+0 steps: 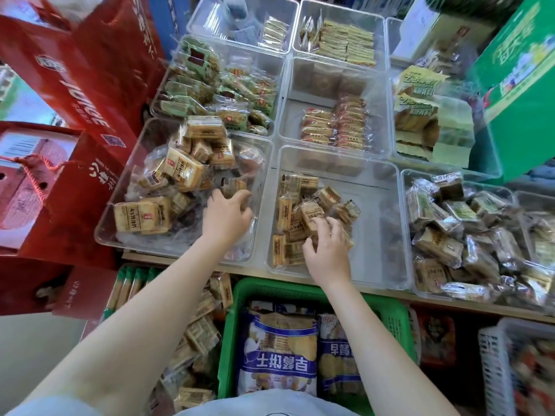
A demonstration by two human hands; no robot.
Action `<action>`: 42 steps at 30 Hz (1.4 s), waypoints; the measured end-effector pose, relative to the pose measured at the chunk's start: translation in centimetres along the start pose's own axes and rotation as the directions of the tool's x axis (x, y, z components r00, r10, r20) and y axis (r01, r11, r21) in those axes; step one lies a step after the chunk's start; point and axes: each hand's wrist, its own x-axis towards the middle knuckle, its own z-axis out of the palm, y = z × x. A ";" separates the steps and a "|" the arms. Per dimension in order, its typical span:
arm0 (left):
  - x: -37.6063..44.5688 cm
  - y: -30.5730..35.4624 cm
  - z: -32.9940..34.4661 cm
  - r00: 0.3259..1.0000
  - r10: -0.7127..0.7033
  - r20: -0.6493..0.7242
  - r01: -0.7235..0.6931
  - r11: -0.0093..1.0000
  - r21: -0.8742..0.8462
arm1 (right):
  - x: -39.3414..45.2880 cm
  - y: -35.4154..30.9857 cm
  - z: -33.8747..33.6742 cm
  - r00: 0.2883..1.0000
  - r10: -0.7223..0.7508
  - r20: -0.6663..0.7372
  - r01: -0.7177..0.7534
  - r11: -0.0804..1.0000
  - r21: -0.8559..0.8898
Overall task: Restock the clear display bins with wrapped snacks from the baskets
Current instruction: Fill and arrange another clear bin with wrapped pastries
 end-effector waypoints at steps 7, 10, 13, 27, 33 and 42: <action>-7.6 2.0 -1.5 0.866 0.483 -0.128 -0.494 0.867 -0.070 | -1.2 -3.8 -3.3 0.987 0.077 0.142 -0.156 0.680 0.716; -9.0 3.1 0.7 0.771 0.637 -0.001 -0.637 0.771 -0.020 | -1.1 -4.5 -4.1 0.912 -0.001 0.410 -0.373 0.414 0.830; -9.2 3.0 1.5 0.753 0.658 0.011 -0.655 0.751 -0.078 | 0.1 -3.3 -3.9 0.908 0.079 0.411 -0.379 0.574 0.726; -4.9 -3.3 -2.0 0.906 0.373 -0.202 -0.349 0.926 0.143 | 7.0 -1.4 0.4 0.991 0.032 0.131 -0.017 0.993 -0.115; 0.8 -4.9 -5.5 0.935 0.089 -0.342 -0.020 0.979 0.201 | 5.9 -5.1 1.9 0.993 -0.118 0.010 0.118 0.978 -0.173; 1.6 -5.0 -7.3 0.916 0.093 -0.390 -0.150 0.982 -0.119 | 5.1 -8.6 -0.3 0.964 -0.228 -0.139 0.233 0.972 0.026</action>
